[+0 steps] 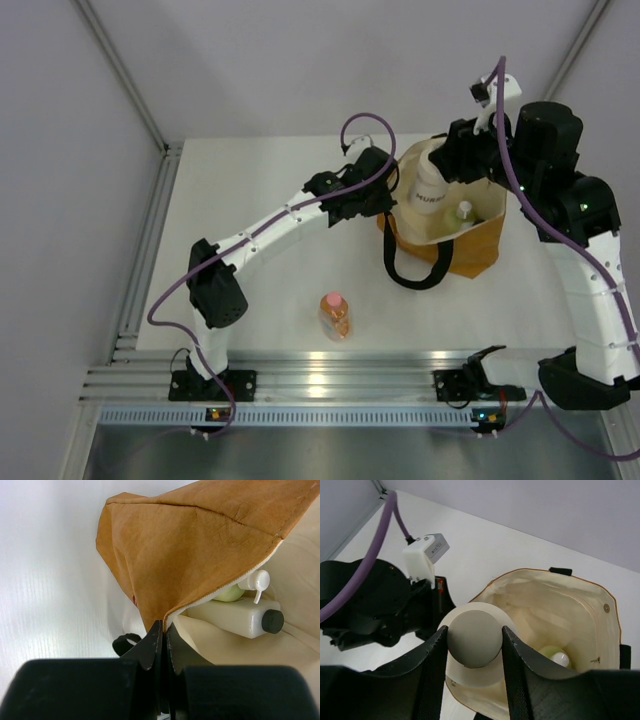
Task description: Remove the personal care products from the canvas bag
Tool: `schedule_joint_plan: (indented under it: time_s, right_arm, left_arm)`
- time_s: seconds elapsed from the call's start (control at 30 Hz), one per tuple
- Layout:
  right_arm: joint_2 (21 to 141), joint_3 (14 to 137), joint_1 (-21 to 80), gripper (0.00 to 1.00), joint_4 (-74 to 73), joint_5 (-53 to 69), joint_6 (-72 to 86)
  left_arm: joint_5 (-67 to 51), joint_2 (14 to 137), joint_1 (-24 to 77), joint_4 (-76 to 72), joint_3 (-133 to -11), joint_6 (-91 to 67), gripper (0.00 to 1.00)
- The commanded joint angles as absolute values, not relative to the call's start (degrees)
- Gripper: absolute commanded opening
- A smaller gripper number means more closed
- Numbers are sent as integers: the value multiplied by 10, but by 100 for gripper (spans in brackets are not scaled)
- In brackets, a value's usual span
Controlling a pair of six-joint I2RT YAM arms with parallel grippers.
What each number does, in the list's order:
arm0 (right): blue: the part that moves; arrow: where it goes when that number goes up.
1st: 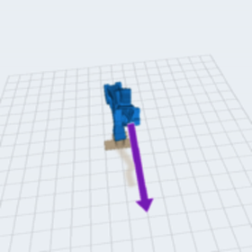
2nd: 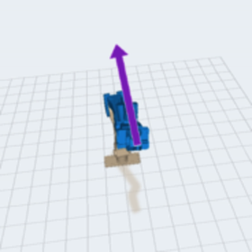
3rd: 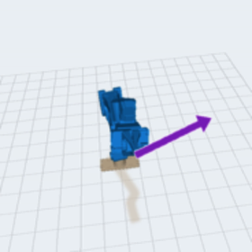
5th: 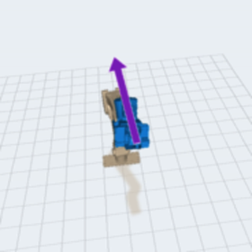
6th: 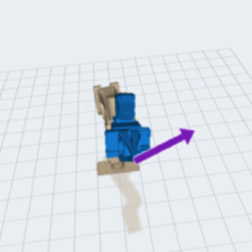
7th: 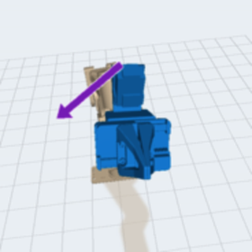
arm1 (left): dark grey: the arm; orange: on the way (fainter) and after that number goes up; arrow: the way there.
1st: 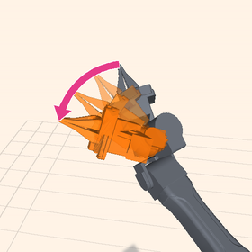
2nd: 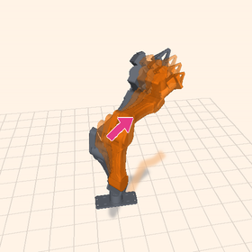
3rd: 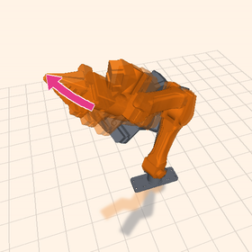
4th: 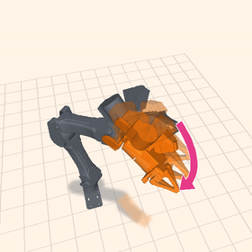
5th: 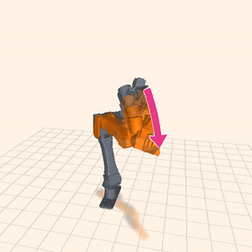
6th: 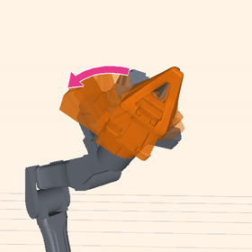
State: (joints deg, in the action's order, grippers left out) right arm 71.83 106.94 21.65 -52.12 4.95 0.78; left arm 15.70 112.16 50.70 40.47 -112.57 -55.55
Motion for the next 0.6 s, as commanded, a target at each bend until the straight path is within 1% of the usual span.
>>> schedule_joint_plan:
  time_s: [0.0, 0.17, 0.3, 0.4, 0.57]
  right_arm:
    - [669, 1084, 229, 0, -455, 119, -12]
    - [643, 1055, 236, 0, -455, 156, -25]
    - [624, 1022, 242, 0, -455, 220, -46]
    - [607, 991, 276, 0, -455, 237, -69]
    - [586, 920, 349, 0, -435, 219, -107]
  left_arm:
    - [158, 1129, 503, 400, -1147, -549, 0]
    - [160, 1129, 503, 399, -1146, -549, 0]
    - [161, 1129, 502, 400, -1148, -549, 0]
    - [163, 1128, 501, 400, -1147, -548, 0]
    - [165, 1126, 497, 399, -1142, -543, 0]
